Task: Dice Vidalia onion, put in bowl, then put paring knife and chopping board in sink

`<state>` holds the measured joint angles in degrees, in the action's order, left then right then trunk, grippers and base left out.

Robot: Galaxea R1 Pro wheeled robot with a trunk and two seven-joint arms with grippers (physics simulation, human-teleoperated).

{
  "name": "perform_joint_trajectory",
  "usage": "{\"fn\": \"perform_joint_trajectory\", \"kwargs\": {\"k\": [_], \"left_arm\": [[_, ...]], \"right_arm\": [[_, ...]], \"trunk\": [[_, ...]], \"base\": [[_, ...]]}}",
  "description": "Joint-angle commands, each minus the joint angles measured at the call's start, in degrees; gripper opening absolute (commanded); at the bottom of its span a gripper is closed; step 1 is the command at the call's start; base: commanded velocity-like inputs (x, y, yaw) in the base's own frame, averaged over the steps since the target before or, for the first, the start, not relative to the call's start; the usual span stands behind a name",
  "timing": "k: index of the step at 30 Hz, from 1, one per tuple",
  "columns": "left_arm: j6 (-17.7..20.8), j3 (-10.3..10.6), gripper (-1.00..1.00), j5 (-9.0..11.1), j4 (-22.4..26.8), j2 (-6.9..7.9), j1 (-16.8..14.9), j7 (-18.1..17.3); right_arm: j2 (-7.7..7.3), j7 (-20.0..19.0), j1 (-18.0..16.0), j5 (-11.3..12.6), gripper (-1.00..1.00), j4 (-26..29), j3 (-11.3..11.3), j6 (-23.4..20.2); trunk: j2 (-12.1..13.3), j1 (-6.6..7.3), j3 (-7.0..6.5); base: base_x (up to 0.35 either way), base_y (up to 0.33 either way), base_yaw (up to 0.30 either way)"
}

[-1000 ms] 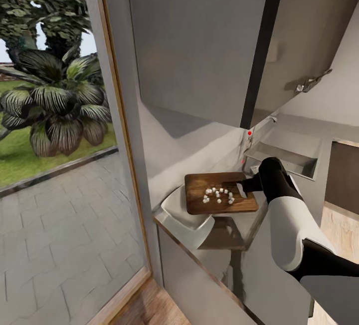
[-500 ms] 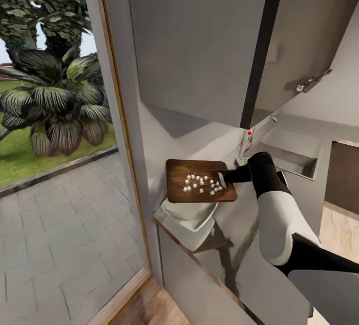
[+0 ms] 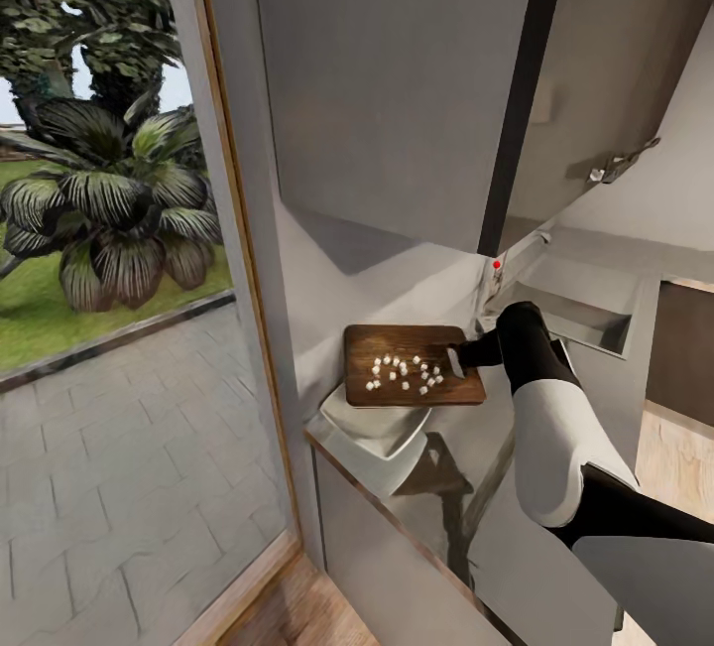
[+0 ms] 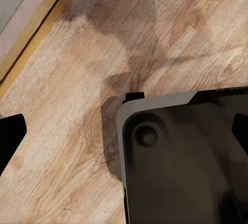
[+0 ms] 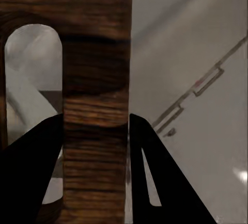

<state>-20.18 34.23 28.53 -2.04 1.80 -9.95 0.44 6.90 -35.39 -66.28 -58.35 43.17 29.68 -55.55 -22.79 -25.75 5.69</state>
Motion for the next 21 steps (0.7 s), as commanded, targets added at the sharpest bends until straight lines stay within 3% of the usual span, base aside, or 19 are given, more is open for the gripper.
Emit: {"fn": "perform_joint_trajectory", "kwargs": {"k": [1,9,14,16,21], "left_arm": [[-0.3,0.5,1.00,0.3,-0.2,-0.01,-0.1,0.0],[-0.3,0.5,1.00,0.3,-0.2,0.01,-0.1,-0.1],[-0.3,0.5,1.00,0.3,-0.2,-0.02,-0.1,-0.1],[-0.3,0.5,1.00,0.2,-0.2,-0.03,-0.1,-0.1],[-0.3,0.5,1.00,0.2,-0.2,-0.04,-0.1,-0.1]], "right_arm": [[0.06,-0.3,-0.1,-1.0,-1.00,0.1,0.3,0.1],[-0.26,3.9,-0.1,-1.1,-1.00,0.1,0.3,-0.6],[-2.20,4.0,-0.1,-1.5,-1.00,0.0,0.3,-1.1],[-3.63,4.0,-0.1,-1.5,-1.00,-0.3,0.3,-1.2],[-4.42,3.9,-0.1,-4.8,-1.00,-0.7,0.3,-1.2]], "trunk": [[-0.1,-0.04,0.13],[-0.1,-0.04,0.13],[-0.1,-0.04,0.13],[-0.1,-0.04,0.13],[-0.1,-0.04,0.13]], "base": [[0.000,0.000,0.000],[0.000,0.000,0.000],[0.000,0.000,0.000],[0.000,0.000,0.000],[0.000,0.000,0.000]]}}
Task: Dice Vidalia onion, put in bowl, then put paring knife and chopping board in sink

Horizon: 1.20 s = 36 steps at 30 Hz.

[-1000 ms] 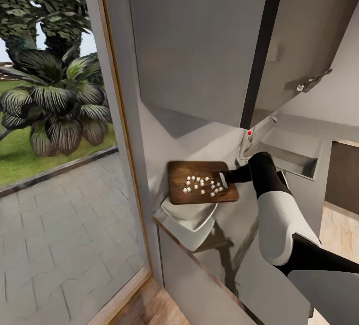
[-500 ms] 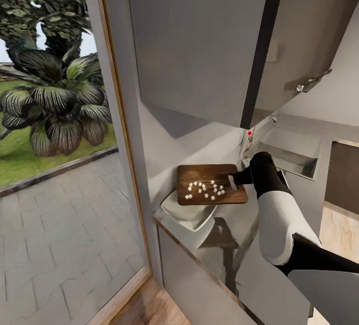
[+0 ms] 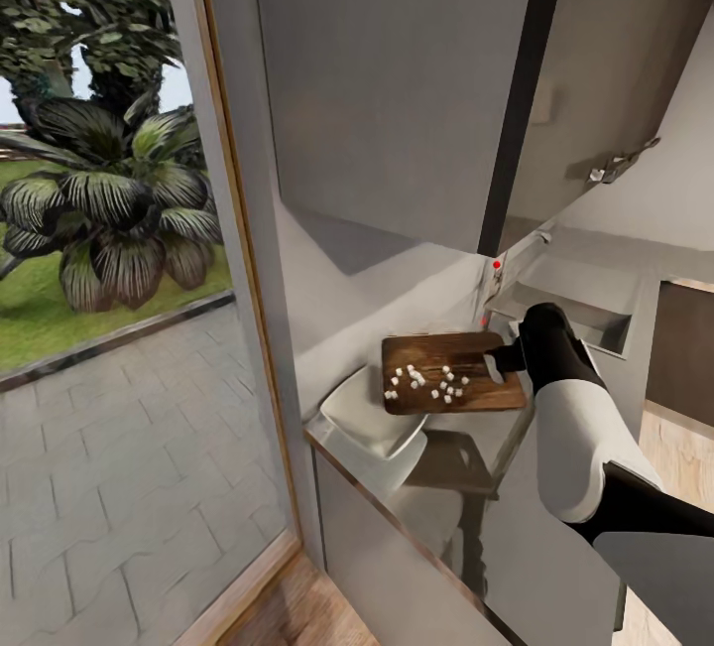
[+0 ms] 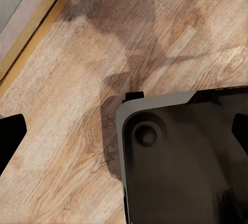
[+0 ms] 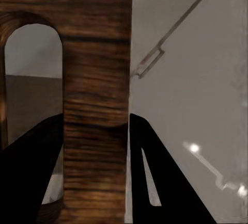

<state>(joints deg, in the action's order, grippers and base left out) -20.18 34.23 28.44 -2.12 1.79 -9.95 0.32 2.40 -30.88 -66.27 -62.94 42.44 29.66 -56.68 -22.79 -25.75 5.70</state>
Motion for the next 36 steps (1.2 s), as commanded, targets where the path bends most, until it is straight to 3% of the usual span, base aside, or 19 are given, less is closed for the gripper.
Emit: {"fn": "perform_joint_trajectory", "kwargs": {"k": [1,16,20,22,36], "left_arm": [[-0.3,0.5,1.00,0.3,-0.2,-0.03,-0.1,0.0],[-0.3,0.5,1.00,0.3,-0.8,-0.08,-0.1,0.0],[-0.3,0.5,1.00,0.3,-0.9,-0.12,-0.1,0.0],[-0.3,0.5,1.00,0.3,-0.9,-0.12,-0.1,0.0],[-0.3,0.5,1.00,0.3,-1.2,-0.12,-0.1,-0.1]], "right_arm": [[0.07,-0.6,-0.1,-0.6,-1.00,0.0,0.3,-0.1],[0.15,-0.6,-0.1,-1.7,-1.00,-1.4,0.3,-0.4],[0.21,-0.6,-0.1,-7.9,-1.00,-1.4,0.5,-0.4],[0.31,-0.6,-0.1,-8.7,-1.00,-1.4,0.5,-0.4],[0.70,-0.6,-0.2,-9.3,-1.00,-1.4,0.4,-0.4]], "trunk": [[-0.1,-0.04,0.13],[-0.1,-0.04,0.13],[-0.1,-0.04,0.13],[-0.1,-0.04,0.13],[-0.1,-0.04,0.13]], "base": [[0.000,0.000,0.000],[0.000,0.000,0.000],[0.000,0.000,0.000],[0.000,0.000,0.000],[0.000,0.000,0.000]]}}
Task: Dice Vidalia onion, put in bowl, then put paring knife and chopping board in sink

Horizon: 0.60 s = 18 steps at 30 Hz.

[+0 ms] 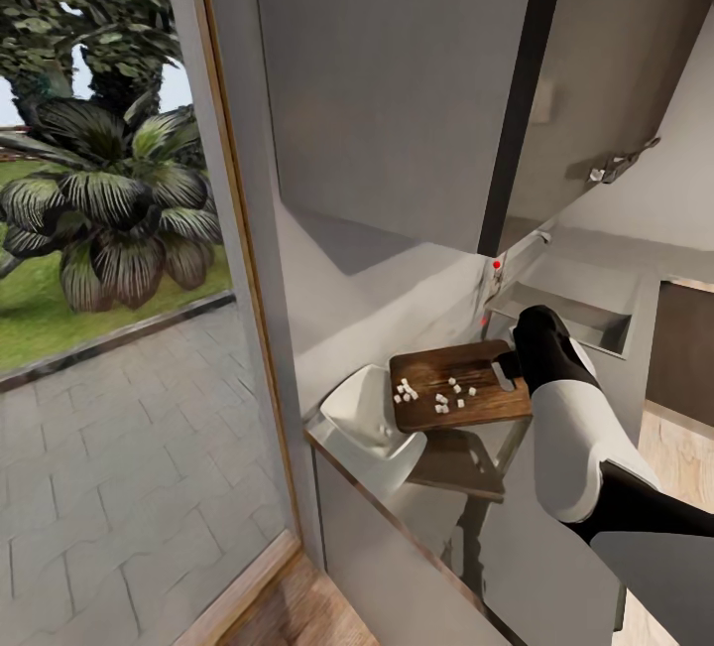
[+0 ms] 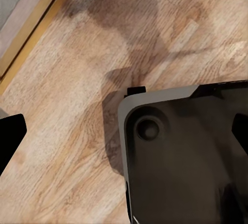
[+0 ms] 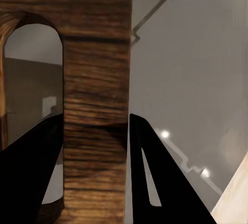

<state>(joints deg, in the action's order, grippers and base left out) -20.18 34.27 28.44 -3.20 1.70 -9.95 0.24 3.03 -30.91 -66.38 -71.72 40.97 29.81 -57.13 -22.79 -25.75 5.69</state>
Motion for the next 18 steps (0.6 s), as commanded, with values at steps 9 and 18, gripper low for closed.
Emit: {"fn": "perform_joint_trajectory", "kwargs": {"k": [9,18], "left_arm": [[-0.3,0.4,1.00,0.3,-0.3,-0.03,-0.1,0.0],[-0.3,0.4,1.00,0.3,-0.3,-0.03,0.0,0.0]], "right_arm": [[0.36,0.0,-0.2,-0.6,-1.00,0.1,0.1,0.0],[0.71,2.0,-2.1,-4.9,-1.00,0.2,0.1,0.1]], "trunk": [[-0.1,-0.04,0.13],[-0.1,-0.04,0.13]], "base": [[0.000,0.000,0.000],[0.000,0.000,0.000]]}}
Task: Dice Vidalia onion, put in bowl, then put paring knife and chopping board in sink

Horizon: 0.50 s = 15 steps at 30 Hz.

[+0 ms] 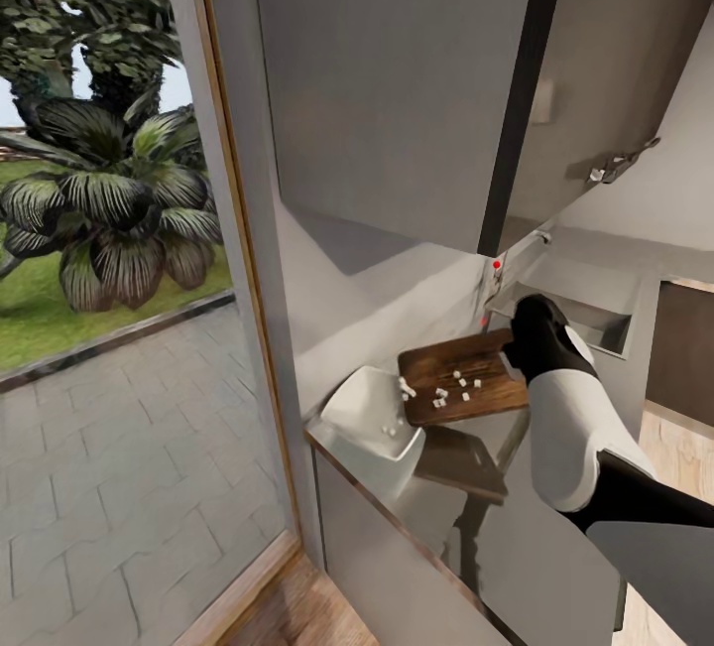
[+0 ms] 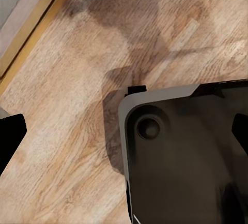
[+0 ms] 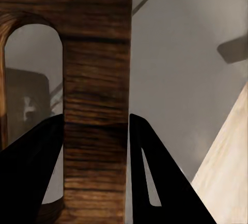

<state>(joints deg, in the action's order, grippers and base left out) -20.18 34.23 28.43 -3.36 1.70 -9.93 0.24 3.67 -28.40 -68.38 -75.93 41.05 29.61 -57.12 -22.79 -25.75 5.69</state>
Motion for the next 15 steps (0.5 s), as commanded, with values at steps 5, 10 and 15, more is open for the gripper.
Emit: {"fn": "perform_joint_trajectory", "kwargs": {"k": [5,10,15], "left_arm": [[-0.3,0.5,1.00,0.3,-0.2,-0.03,-0.1,0.0],[-0.3,0.5,1.00,0.3,-0.2,-0.03,-0.1,0.0],[-0.3,0.5,1.00,0.3,-0.2,-0.03,-0.1,0.0]], "right_arm": [[0.49,-0.6,-0.3,-0.8,-1.00,0.1,0.3,0.1],[1.34,-0.6,-0.3,-0.8,-1.00,0.2,0.3,0.1],[2.28,-0.6,-1.2,-0.8,-1.00,0.2,0.3,0.1]], "trunk": [[-0.1,-0.04,0.13],[-0.1,-0.04,0.13],[-0.1,-0.04,0.13]], "base": [[0.000,0.000,0.000],[0.000,0.000,0.000],[0.000,0.000,0.000]]}}
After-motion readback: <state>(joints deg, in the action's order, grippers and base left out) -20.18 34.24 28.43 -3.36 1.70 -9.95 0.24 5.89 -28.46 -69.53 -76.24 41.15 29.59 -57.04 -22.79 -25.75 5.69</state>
